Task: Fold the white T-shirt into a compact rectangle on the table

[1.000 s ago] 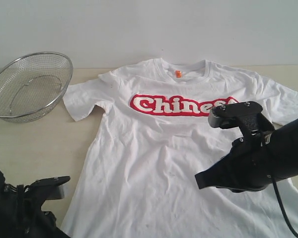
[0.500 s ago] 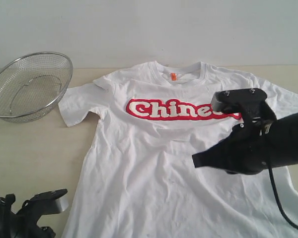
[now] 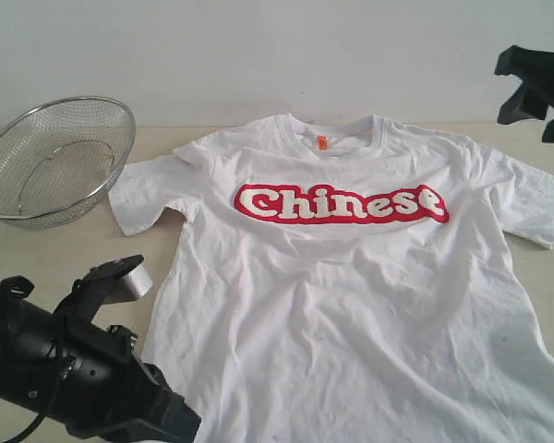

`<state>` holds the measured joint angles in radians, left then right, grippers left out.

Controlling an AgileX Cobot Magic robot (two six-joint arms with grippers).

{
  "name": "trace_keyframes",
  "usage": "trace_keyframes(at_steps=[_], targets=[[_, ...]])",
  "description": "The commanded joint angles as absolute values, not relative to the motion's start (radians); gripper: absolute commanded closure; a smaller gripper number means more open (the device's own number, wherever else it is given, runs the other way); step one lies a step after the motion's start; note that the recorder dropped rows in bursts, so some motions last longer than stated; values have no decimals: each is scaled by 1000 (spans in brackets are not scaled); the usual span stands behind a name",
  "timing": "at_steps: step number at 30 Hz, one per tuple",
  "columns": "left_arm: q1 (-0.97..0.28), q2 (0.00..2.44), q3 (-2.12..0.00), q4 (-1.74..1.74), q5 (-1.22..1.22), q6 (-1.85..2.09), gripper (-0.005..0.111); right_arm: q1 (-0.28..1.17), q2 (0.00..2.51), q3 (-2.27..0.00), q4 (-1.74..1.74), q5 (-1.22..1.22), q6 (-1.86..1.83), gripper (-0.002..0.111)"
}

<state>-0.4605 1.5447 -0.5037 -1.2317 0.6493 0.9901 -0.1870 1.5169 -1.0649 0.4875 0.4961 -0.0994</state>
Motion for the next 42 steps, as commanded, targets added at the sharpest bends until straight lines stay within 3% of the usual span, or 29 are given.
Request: trace_keyframes(at_steps=[1,19,30,36,42], targets=[[-465,1526,-523,-1243,654,1031,102,-315,1644,-1122,589,637,-149,58],[-465,1526,-523,-1246,573,1073,102,-529,1926,-1118,843,658,-328,58],[-465,1526,-523,-1246,573,1077,102,-538,1993,-1118,878,514,-339,58],[-465,1526,-523,-1246,573,1077,102,-538,2102,-1118,1133,514,-542,58],[-465,1526,-523,-1246,573,1077,102,-538,2116,-1120,1148,441,-567,58]])
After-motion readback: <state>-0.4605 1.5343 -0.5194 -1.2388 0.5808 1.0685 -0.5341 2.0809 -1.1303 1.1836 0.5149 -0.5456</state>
